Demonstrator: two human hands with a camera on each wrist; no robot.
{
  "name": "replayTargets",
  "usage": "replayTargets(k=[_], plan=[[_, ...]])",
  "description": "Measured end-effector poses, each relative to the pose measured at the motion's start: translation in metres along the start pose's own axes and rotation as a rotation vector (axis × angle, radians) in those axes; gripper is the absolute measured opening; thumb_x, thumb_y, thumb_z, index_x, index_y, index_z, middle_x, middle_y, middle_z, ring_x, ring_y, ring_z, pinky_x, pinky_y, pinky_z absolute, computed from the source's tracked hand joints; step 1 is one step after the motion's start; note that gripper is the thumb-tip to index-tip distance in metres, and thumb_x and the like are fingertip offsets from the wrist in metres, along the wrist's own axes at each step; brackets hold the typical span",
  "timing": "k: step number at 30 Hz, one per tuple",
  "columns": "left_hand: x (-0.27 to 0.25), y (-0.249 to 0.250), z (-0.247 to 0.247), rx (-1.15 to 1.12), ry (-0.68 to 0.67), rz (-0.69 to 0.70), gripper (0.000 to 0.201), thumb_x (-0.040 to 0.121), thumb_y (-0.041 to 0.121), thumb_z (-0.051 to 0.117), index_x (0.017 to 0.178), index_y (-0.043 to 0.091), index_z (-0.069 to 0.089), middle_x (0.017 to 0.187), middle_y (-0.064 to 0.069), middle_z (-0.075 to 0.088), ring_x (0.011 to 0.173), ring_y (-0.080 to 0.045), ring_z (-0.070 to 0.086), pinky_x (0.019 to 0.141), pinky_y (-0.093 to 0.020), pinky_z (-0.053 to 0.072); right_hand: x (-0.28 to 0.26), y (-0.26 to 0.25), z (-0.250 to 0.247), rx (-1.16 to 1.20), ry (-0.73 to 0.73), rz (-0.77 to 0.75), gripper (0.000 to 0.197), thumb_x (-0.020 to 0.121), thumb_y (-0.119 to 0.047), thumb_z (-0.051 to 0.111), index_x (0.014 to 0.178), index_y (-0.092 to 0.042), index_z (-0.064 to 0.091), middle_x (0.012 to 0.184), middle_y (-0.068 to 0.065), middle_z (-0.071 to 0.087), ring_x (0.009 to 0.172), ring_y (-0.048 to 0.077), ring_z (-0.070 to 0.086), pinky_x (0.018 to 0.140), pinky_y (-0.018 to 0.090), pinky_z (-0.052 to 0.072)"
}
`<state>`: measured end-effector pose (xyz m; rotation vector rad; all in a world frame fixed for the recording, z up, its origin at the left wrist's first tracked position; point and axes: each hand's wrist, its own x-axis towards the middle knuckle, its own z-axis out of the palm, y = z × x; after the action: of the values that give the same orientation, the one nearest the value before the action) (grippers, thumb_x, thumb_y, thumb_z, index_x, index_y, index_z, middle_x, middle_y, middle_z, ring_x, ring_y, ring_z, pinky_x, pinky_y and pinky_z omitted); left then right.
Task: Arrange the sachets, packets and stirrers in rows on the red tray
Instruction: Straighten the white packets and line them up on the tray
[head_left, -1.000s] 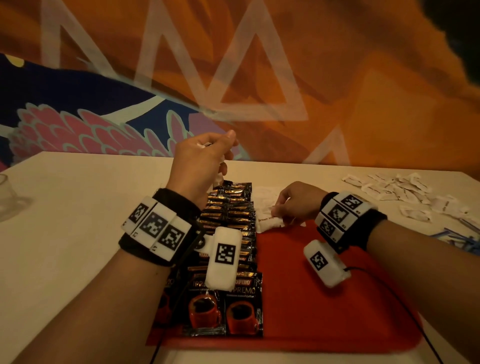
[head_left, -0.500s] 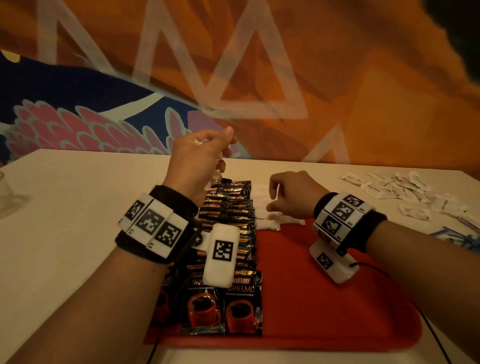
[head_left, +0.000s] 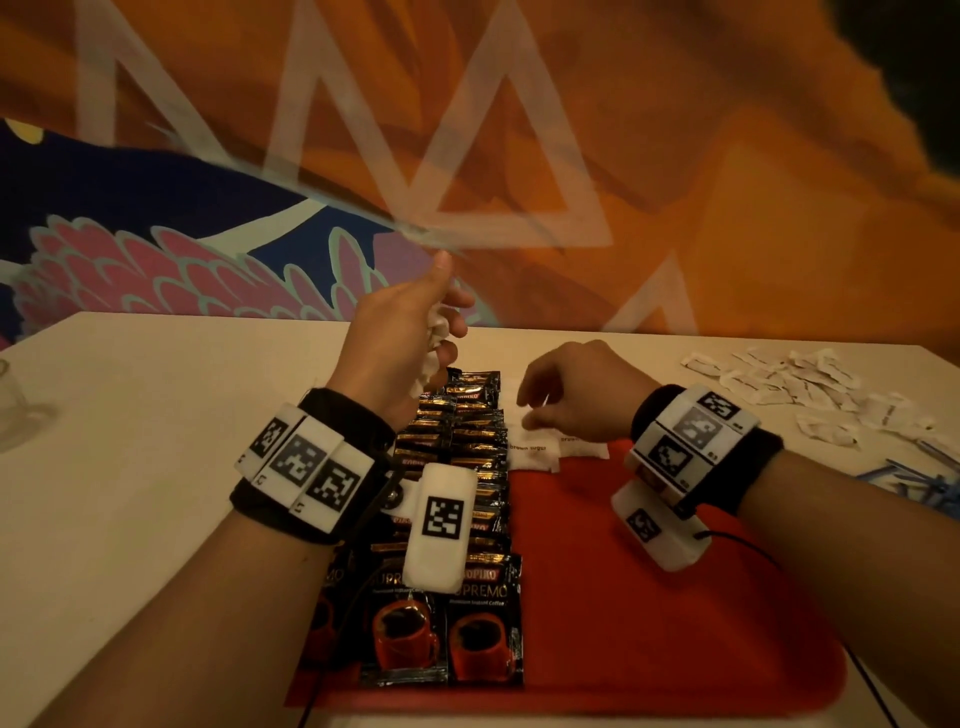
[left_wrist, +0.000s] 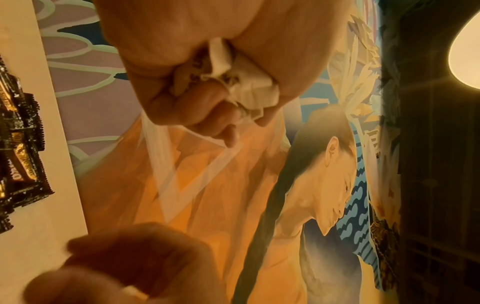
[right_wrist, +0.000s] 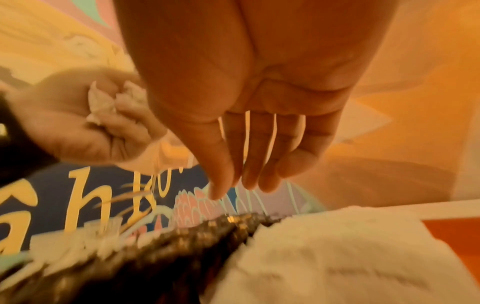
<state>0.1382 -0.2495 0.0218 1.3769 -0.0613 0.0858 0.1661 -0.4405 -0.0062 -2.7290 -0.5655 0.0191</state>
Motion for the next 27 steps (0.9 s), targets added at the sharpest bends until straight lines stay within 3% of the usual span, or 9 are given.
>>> replayTargets(k=[3,7,12,14,17,19,22,25,27], plan=[[-0.001,0.001,0.001,-0.083,-0.07,-0.09,0.055,0.096,0.062,0.043,0.098,0.01,0.062,0.065,-0.002,0.056,0.042,-0.009,0.04,0.036,-0.017,0.025,-0.001,-0.011,-0.015,0.151,0.16,-0.068,0.011,0.082,-0.031,0.079,0.089,-0.024,0.075,0.086,-0.011,0.072,0.081,0.004,0.066,0.073,0.021,0.051],[-0.002,0.0,0.002,-0.146,-0.112,-0.138,0.059,0.096,0.065,0.038,0.105,0.01,0.057,0.067,-0.005,0.056,0.039,-0.01,0.039,0.036,-0.016,0.024,-0.006,-0.028,-0.022,0.431,0.361,-0.136,0.009,0.081,-0.03,0.079,0.084,-0.023,0.075,0.081,-0.009,0.073,0.076,0.003,0.067,0.073,0.022,0.055],[-0.004,-0.002,0.003,-0.131,-0.219,-0.189,0.057,0.096,0.064,0.04,0.108,0.01,0.055,0.06,-0.004,0.048,0.037,-0.011,0.041,0.035,-0.015,0.028,-0.007,-0.039,-0.015,0.661,0.42,-0.201,0.011,0.082,-0.022,0.08,0.091,-0.021,0.075,0.082,-0.005,0.074,0.079,0.013,0.07,0.078,0.036,0.058],[-0.006,-0.002,0.004,-0.118,-0.299,-0.214,0.055,0.096,0.061,0.04,0.102,0.01,0.057,0.058,-0.004,0.049,0.036,-0.012,0.043,0.034,-0.015,0.029,-0.007,-0.038,-0.011,0.67,0.422,-0.213,0.011,0.083,-0.02,0.078,0.093,-0.022,0.075,0.083,-0.007,0.073,0.077,0.013,0.069,0.078,0.038,0.058],[-0.007,-0.004,0.005,-0.096,-0.401,-0.239,0.052,0.098,0.059,0.037,0.093,0.012,0.059,0.059,-0.004,0.056,0.036,-0.012,0.045,0.033,-0.014,0.03,-0.01,-0.036,-0.007,0.75,0.416,-0.228,0.003,0.085,-0.015,0.076,0.083,-0.013,0.075,0.069,-0.007,0.069,0.062,0.011,0.064,0.062,0.026,0.051],[-0.005,-0.006,0.003,-0.087,-0.44,-0.252,0.053,0.097,0.058,0.04,0.101,0.011,0.064,0.071,-0.007,0.06,0.038,-0.011,0.045,0.033,-0.014,0.03,-0.012,-0.036,-0.008,0.811,0.45,-0.203,0.006,0.086,-0.012,0.074,0.081,-0.012,0.074,0.067,-0.003,0.069,0.06,0.009,0.062,0.058,0.02,0.045],[0.0,-0.008,-0.001,-0.088,-0.419,-0.254,0.053,0.096,0.053,0.046,0.121,0.01,0.061,0.081,-0.008,0.06,0.04,-0.01,0.043,0.033,-0.016,0.031,-0.012,-0.031,-0.014,0.876,0.544,-0.139,0.01,0.087,-0.011,0.072,0.078,-0.016,0.069,0.077,0.006,0.072,0.069,0.013,0.065,0.06,0.024,0.047],[0.001,-0.01,-0.001,-0.036,-0.372,-0.18,0.06,0.09,0.058,0.051,0.12,0.007,0.06,0.085,-0.007,0.062,0.042,-0.01,0.042,0.036,-0.016,0.03,-0.012,-0.026,-0.017,0.917,0.615,-0.073,0.012,0.089,-0.013,0.07,0.077,-0.014,0.065,0.079,0.013,0.071,0.073,0.03,0.068,0.06,0.035,0.05],[-0.002,-0.011,0.003,0.07,-0.33,-0.077,0.07,0.078,0.064,0.057,0.116,0.005,0.063,0.08,-0.002,0.064,0.045,-0.01,0.042,0.038,-0.018,0.031,-0.012,-0.023,-0.017,0.897,0.621,-0.049,0.015,0.089,-0.014,0.07,0.076,-0.017,0.063,0.077,0.01,0.072,0.072,0.026,0.069,0.06,0.031,0.049]])
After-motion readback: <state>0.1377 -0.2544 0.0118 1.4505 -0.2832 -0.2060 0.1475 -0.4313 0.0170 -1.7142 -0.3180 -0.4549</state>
